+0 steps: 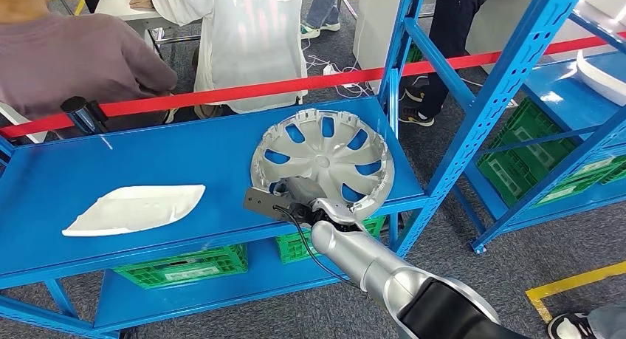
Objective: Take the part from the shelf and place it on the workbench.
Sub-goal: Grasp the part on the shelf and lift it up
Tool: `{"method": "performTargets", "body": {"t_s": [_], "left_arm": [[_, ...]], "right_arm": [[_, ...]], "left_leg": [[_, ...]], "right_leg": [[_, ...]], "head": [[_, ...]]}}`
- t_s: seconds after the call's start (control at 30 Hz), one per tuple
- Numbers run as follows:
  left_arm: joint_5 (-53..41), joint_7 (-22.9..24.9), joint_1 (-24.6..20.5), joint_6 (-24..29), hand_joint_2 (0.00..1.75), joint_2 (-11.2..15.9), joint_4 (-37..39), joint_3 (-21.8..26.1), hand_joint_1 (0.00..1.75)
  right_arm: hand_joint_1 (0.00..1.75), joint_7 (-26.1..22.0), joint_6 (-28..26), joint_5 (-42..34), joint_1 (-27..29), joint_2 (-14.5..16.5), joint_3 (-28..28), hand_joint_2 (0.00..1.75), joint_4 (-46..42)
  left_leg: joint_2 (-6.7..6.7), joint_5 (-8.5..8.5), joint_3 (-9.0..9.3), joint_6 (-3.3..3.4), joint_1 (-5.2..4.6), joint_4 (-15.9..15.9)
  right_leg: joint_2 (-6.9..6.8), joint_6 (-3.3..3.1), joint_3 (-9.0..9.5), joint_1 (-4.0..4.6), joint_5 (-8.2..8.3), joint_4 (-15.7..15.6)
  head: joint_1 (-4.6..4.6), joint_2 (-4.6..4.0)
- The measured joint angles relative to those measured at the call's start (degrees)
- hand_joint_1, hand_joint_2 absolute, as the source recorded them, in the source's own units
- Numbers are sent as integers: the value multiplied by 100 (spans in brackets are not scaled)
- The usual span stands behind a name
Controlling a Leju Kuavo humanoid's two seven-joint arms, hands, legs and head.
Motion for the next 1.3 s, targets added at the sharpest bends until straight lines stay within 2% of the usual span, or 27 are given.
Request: {"method": "performTargets", "body": {"t_s": [0.23,0.5,0.73,1.0,1.3], "left_arm": [[-2,-9,0,0,0,0,-1,1,0],[22,-44,7,9,0,0,0,10,0],[61,-95,61,53,0,0,0,56,0],[38,-111,76,52,0,0,0,87,0],[5,-153,84,64,0,0,0,96,0]], "right_arm": [[175,-86,-95,-74,10,-1,-45,175,-2],[175,-594,-664,-612,32,-7,-362,175,-203],[175,-1154,-1366,-892,45,-16,-622,175,-564],[175,-1361,-1579,-960,110,-37,-744,175,-876],[175,-1851,-2092,-1022,402,-77,-743,175,-1990]], "left_leg": [[-1,0,-1,0,0,0],[3,-1,-2,-2,0,0],[3,-4,-2,-6,0,-4],[3,-6,-3,-9,0,-7],[4,-9,-3,-14,0,-13]], "right_leg": [[-1,0,0,0,0,0],[0,1,-2,0,1,1],[1,-1,-7,1,-1,1],[1,-4,-10,1,-3,1],[3,-8,-14,1,-6,2]], "head": [[0,0],[0,0],[0,0],[0,0],[0,0]]}}
